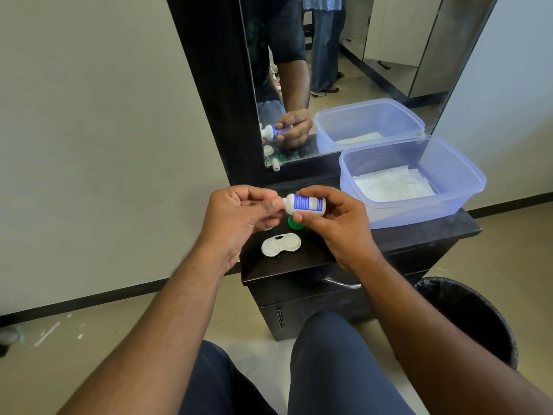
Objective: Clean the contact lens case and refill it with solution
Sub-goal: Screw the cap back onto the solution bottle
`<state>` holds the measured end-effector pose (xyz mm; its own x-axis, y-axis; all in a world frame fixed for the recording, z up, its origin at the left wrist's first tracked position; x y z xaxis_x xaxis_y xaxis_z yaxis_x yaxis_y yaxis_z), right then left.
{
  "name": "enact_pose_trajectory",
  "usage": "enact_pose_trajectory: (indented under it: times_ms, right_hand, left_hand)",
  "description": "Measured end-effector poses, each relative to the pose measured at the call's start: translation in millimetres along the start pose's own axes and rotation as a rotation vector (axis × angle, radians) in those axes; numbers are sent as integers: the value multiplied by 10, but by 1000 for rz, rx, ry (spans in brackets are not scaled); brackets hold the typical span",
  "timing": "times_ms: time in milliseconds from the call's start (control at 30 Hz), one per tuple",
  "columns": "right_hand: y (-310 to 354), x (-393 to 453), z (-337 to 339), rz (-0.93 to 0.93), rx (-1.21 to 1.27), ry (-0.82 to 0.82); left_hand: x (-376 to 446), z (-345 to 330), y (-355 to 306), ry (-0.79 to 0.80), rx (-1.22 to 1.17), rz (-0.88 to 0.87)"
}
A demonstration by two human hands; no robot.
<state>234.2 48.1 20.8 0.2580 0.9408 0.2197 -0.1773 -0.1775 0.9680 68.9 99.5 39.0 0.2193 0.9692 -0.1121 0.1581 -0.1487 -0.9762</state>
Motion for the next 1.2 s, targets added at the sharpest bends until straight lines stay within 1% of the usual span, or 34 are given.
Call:
enact_pose_trajectory:
  times_ms: [67,133,200,267,333,500,567,667,733,833,900,967,1100,1200]
  right_hand:
    - [22,4,-18,54,-36,23]
    - [58,5,-30,125,-134,37]
    - [68,6,-45,147,-187,45]
    - [42,1,-51,100,-132,43]
    - [12,3,-25,26,-52,14]
    - [7,9,-16,-29,-85,3]
    - [-9,1,-22,-54,-116,17]
    - [-13,-9,-24,-64,-141,28]
    - [-18,-7,-13,-72,-136,16]
    - [-26,-7,-16,-76,-133,12]
    - [-22,-13,-16,-76,-134,9]
    - [-12,-20,-3,-74,-123,-2]
    - [-2,-27,8,-69,-78,-12]
    - [-11,-22,-11,-60,-105,-1]
  left_hand:
    - [16,10,41,12,55,57]
    - [19,21,80,15,111,113]
    - [19,30,89,21,142,130]
    - [20,20,52,47,138,90]
    - [13,-9,-35,96,127,1]
    - [-58,-70,-235,173,232,-238]
    - [-82,-100,-231,209,235,-256]
    - [-93,-108,-195,263,162,-185]
    - [-90,-87,-155,254,38,-98]
    - [-82,-38,-100,141,-63,-39]
    - [-78,-21,-78,75,-63,-47]
    - [-74,-11,-49,51,-56,-52]
    - [-69,14,-67,62,-19,-74]
    - [-72,13,-114,99,34,-90]
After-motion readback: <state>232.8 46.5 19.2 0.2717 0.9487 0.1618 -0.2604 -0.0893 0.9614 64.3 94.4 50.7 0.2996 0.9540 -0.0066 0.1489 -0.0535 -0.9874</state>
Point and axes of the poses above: each hand's wrist, its own x-axis towards the middle knuckle, its own z-axis out of the back of the hand, y = z × x, the point moved 9 cm from there along x, towards the middle knuckle, and after that the axes turned 12 degrees about -x, right-handed, at the moved point
